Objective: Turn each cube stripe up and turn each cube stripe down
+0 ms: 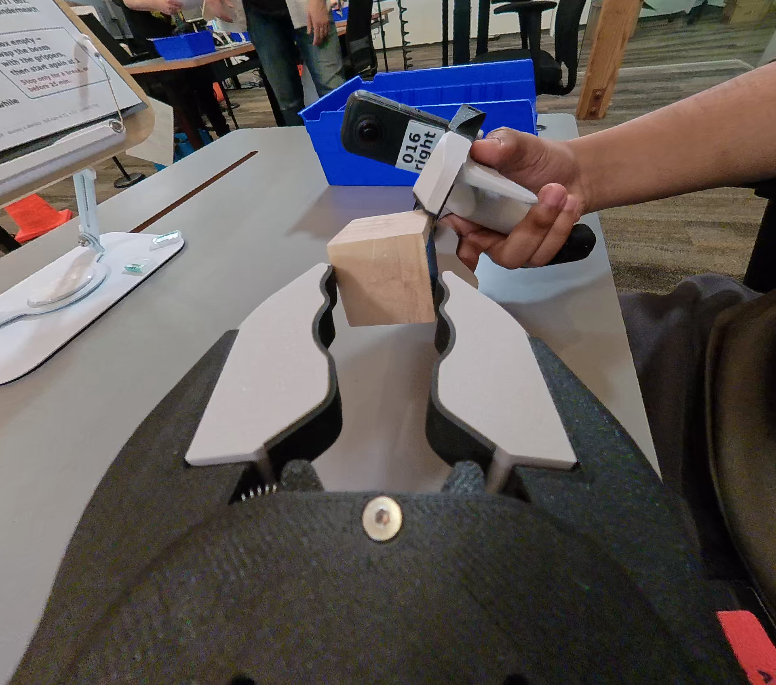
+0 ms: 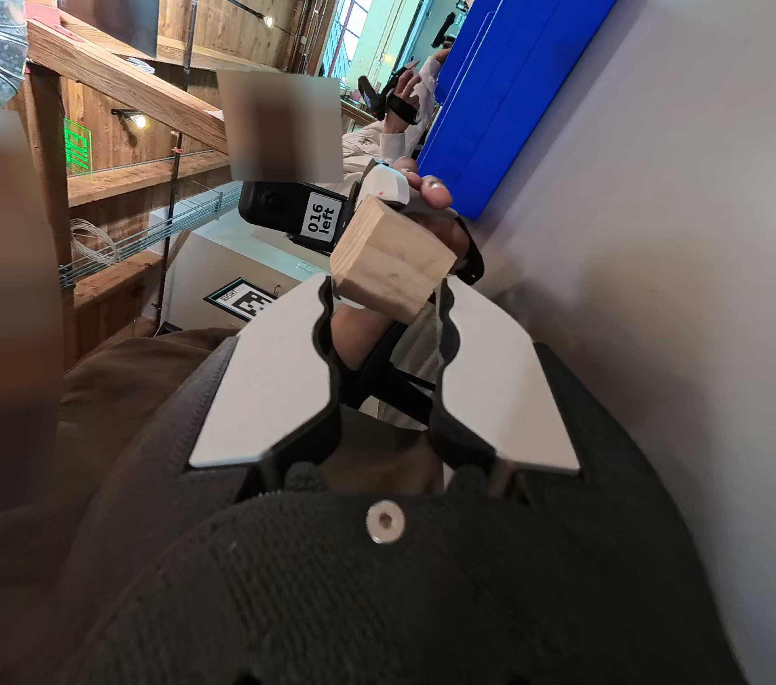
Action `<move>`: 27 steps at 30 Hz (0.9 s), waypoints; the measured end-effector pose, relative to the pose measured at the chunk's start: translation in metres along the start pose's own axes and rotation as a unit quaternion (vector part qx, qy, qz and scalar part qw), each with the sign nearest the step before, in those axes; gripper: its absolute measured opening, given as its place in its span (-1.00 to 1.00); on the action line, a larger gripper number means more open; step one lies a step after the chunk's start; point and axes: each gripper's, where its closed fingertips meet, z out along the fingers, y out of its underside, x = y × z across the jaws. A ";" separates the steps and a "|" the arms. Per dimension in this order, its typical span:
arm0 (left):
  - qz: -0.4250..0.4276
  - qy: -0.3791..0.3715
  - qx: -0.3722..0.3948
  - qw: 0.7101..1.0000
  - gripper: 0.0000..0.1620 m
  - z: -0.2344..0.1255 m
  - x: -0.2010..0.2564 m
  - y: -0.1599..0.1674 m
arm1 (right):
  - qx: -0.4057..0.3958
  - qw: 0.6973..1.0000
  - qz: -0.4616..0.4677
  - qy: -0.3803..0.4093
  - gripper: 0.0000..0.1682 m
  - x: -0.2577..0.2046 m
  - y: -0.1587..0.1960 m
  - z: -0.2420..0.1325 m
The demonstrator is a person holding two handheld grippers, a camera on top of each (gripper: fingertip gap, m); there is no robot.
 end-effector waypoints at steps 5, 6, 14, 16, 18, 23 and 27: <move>0.001 0.005 -0.001 1.000 -0.41 0.001 0.002 0.000 | 0.002 1.000 0.011 -0.003 -0.41 0.001 0.000 -0.001; 0.001 0.005 -0.002 1.000 -0.41 0.001 0.002 0.001 | 0.002 1.000 0.014 -0.003 -0.41 0.002 0.000 -0.001; -0.011 0.002 -0.008 1.000 -0.42 0.002 0.000 0.003 | 0.003 1.000 0.026 -0.001 -0.43 0.005 -0.001 -0.001; -0.022 0.004 -0.004 1.000 -0.43 0.002 0.001 0.002 | 0.005 1.000 0.016 0.002 -0.43 0.004 -0.003 -0.002; -0.034 0.006 0.002 0.999 -0.45 0.002 0.000 0.000 | 0.008 1.000 0.007 0.005 -0.44 0.003 -0.004 -0.002; -0.063 -0.010 0.036 0.997 -0.49 -0.004 -0.010 -0.009 | 0.030 0.999 -0.002 0.018 -0.44 0.006 -0.012 -0.006; -0.093 -0.026 0.058 0.994 -0.51 -0.010 -0.021 -0.013 | 0.040 0.998 -0.028 0.028 -0.44 0.005 -0.017 -0.009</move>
